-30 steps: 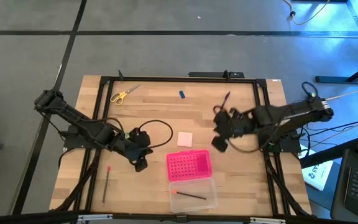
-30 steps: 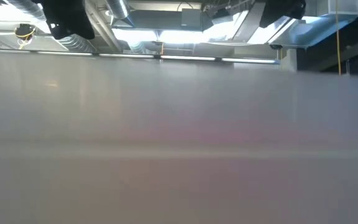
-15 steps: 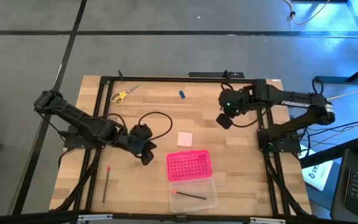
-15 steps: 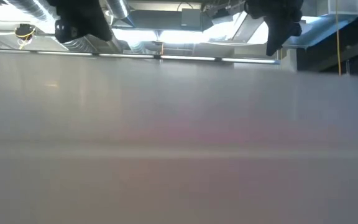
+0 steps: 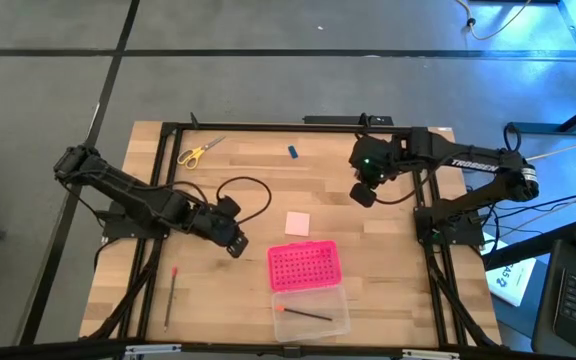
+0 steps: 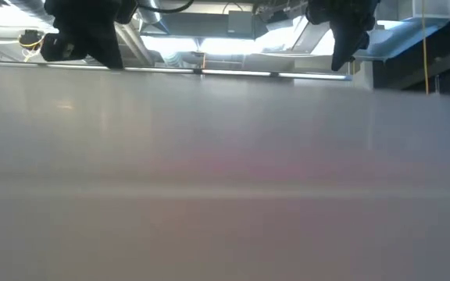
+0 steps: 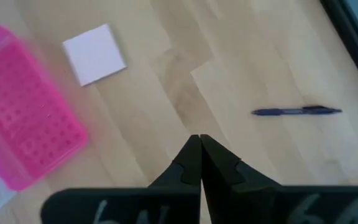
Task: Pack school essentials
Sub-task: Put the yellow crayon box into the pink supply box
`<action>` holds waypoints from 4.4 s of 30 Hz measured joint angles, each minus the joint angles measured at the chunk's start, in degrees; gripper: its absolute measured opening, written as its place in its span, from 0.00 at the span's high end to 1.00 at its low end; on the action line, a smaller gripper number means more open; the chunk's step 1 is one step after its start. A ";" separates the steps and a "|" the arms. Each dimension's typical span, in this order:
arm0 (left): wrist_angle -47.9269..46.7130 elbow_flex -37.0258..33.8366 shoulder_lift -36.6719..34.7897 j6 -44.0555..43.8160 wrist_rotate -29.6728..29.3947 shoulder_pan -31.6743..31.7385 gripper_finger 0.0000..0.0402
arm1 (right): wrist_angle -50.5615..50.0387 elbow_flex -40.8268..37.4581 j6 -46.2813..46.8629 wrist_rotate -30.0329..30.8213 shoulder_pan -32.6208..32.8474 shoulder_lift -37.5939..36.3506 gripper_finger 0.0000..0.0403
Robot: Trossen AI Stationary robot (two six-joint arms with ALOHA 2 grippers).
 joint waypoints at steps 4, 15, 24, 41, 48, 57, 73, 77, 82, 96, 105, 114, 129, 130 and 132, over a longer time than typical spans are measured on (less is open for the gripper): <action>-3.86 0.00 0.00 -6.24 2.92 1.74 0.98 | 1.20 0.00 -0.25 -0.02 -0.01 0.00 0.99; -9.68 0.00 0.00 -12.80 8.41 2.31 0.79 | 2.68 0.00 -0.64 0.05 0.01 0.00 0.99; -19.76 0.00 0.01 -38.22 17.43 2.26 0.71 | 4.66 0.00 -4.43 -3.69 -0.01 0.00 0.99; -20.98 0.00 0.03 -58.50 10.63 1.04 0.71 | 20.79 -0.07 -27.95 -18.19 0.03 3.16 0.99; -23.52 0.00 0.26 -68.85 6.61 0.39 0.71 | 24.51 -0.07 -38.72 -19.48 0.03 5.52 0.99; -26.44 0.00 0.70 -76.46 6.11 0.41 0.71 | 28.25 -0.07 -43.90 -19.43 0.03 5.99 0.99; -27.00 0.00 0.70 -84.45 4.77 0.58 0.71 | 32.61 -0.07 -43.68 -19.43 0.03 5.99 0.99; -26.98 0.00 0.70 -84.95 4.39 0.58 0.71 | 32.58 -0.07 -43.63 -19.42 0.03 5.99 0.99; -26.96 0.00 0.70 -78.52 4.05 0.58 0.71 | 32.55 -0.07 -43.59 -19.41 0.03 5.99 0.99; -26.37 0.00 0.69 -74.30 3.92 0.56 0.71 | 32.48 -0.07 -43.55 -19.41 0.01 5.99 0.99; -26.65 0.00 0.68 -76.61 3.95 0.56 0.71 | 32.48 -0.07 -43.55 -19.41 0.01 5.99 0.99; -28.21 0.00 0.66 -89.88 4.37 1.79 0.63 | 32.48 -0.04 -43.55 -19.41 0.01 5.99 0.99; -28.53 0.00 0.66 -96.40 7.06 5.41 0.27 | 32.48 -0.04 -43.55 -19.41 0.03 5.99 0.99; -28.77 0.00 0.66 -97.63 7.07 5.57 0.25 | 32.48 -0.04 -43.55 -19.41 0.02 5.99 0.99; -29.76 0.00 0.66 -100.06 7.07 6.03 0.22 | 32.48 -0.04 -43.55 -19.41 0.01 5.99 0.99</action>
